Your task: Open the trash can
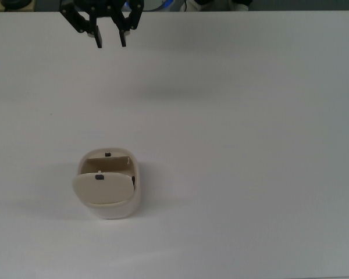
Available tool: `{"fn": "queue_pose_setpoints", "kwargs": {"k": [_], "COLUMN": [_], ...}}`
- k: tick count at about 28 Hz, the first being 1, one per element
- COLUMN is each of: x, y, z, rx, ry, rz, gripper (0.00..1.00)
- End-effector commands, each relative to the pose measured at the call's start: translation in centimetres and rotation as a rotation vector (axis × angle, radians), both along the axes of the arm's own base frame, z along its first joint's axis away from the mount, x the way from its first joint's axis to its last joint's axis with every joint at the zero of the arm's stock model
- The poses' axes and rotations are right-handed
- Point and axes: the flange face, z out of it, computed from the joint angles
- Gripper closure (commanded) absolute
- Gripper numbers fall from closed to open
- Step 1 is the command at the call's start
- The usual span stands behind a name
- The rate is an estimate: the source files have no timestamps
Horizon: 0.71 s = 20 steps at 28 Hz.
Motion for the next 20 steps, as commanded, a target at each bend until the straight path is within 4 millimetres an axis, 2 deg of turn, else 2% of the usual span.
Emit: {"fn": "queue_pose_setpoints", "kwargs": {"k": [1,20], "x": [-0.59,-1.34], "y": [0.51,0.43], "z": [-0.24,0.7], "rx": [-0.032,-0.031], "ry": [0.017,0.033], "rz": [0.001,-0.011], "gripper": [0.0,0.0]}}
